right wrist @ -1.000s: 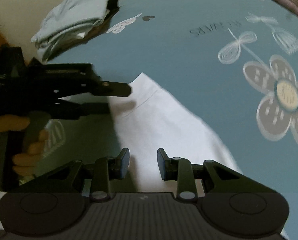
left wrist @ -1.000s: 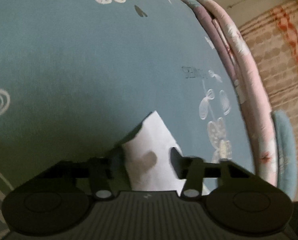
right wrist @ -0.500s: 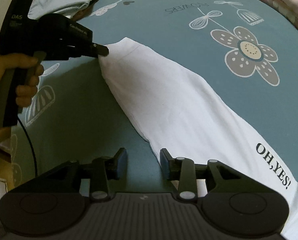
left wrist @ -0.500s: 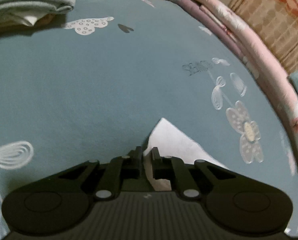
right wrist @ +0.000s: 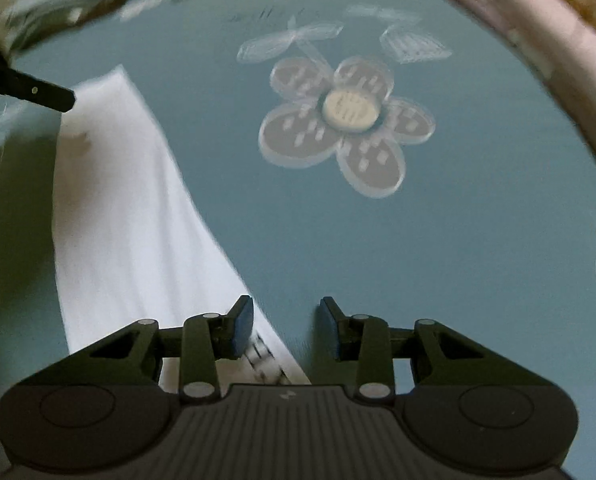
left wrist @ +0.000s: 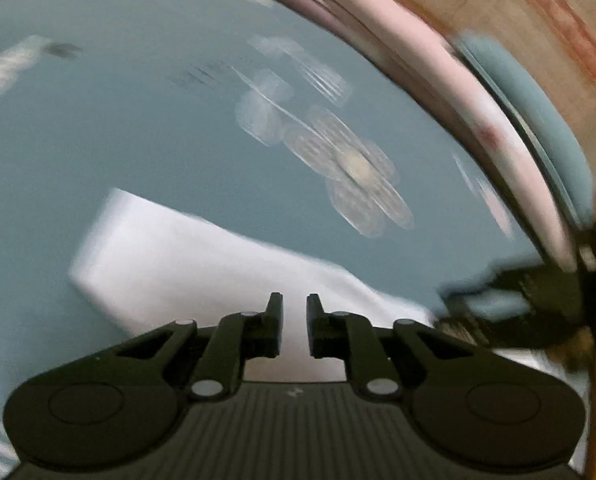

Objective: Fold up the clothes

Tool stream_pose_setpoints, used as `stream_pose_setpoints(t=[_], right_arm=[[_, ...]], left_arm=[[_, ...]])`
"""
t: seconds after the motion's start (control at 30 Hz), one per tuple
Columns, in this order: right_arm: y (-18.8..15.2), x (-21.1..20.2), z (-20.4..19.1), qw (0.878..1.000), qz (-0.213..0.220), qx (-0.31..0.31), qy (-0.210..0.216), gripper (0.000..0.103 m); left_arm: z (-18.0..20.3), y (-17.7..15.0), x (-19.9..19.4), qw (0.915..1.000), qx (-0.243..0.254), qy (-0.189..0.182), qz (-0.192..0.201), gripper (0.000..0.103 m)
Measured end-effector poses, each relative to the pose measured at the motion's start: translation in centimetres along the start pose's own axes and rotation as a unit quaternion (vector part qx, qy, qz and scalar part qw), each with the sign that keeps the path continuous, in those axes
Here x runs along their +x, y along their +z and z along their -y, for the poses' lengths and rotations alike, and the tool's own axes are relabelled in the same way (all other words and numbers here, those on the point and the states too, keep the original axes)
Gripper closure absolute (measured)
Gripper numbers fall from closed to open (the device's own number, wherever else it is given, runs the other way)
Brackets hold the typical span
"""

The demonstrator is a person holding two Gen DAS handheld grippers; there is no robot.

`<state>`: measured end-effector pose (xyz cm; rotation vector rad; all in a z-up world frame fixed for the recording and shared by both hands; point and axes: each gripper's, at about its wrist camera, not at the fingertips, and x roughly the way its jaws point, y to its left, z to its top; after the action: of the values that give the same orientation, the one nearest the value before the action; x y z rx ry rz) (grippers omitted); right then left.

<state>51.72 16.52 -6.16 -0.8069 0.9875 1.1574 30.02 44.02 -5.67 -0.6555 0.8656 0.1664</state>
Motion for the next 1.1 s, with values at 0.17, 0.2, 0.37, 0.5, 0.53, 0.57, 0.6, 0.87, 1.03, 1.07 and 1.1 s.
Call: stream_pose_setpoints(t=[0.17,0.2,0.37,0.5,0.53,0.57,0.6,0.87,1.03,1.07,1.1], right_arm=[[-0.3,0.1,0.5,1.000,-0.002,-0.001,0.031,0.072],[-0.4,0.1,0.5,0.999,-0.002,-0.001,0.034,0.077],[-0.5,0.1,-0.1,1.000,0.007,-0.009,-0.015,0.103],[-0.5,-0.5,1.5,0.996,0.023,0.066,-0.054,0.094],[-0.7,-1.2,1.4,0.994,0.028,0.092,-0.053,0.089],[-1.0,-2.0,1.1,0.991,0.032,0.119,-0.052,0.088],[-1.3,-2.7,0.8,0.987,0.037,0.146,-0.050,0.087],[-5.4,-2.5,-5.0,0.931,0.044,0.356,-0.067,0.082],[-4.9,-1.6,-3.9,0.908,0.076,0.398,-0.105,0.078],[-4.7,-1.4,-3.3,0.908,0.080,0.398,-0.103,0.075],[-4.5,-1.2,-2.7,0.908,0.084,0.398,-0.099,0.073]], left_arm=[[2.9,-2.7,3.9,0.9965,0.053,-0.022,-0.061,0.086],[2.8,-2.9,4.1,0.9965,0.053,-0.022,-0.060,0.086],[2.6,-2.8,4.5,0.9962,0.047,-0.026,-0.069,0.083],[3.7,-2.0,4.4,0.9925,0.076,-0.011,-0.095,0.081],[4.1,-1.7,4.2,0.9909,0.087,-0.010,-0.103,0.073],[4.5,-1.4,4.0,0.9893,0.100,-0.011,-0.106,0.068],[4.9,-1.0,3.8,0.9878,0.114,-0.015,-0.106,0.059],[8.4,0.2,6.3,0.9647,0.231,0.001,-0.127,0.055],[8.8,-1.8,6.5,0.9515,0.277,0.015,-0.133,0.046],[8.9,-2.1,6.3,0.9499,0.282,0.017,-0.135,0.044],[9.0,-2.3,6.1,0.9483,0.286,0.019,-0.137,0.041]])
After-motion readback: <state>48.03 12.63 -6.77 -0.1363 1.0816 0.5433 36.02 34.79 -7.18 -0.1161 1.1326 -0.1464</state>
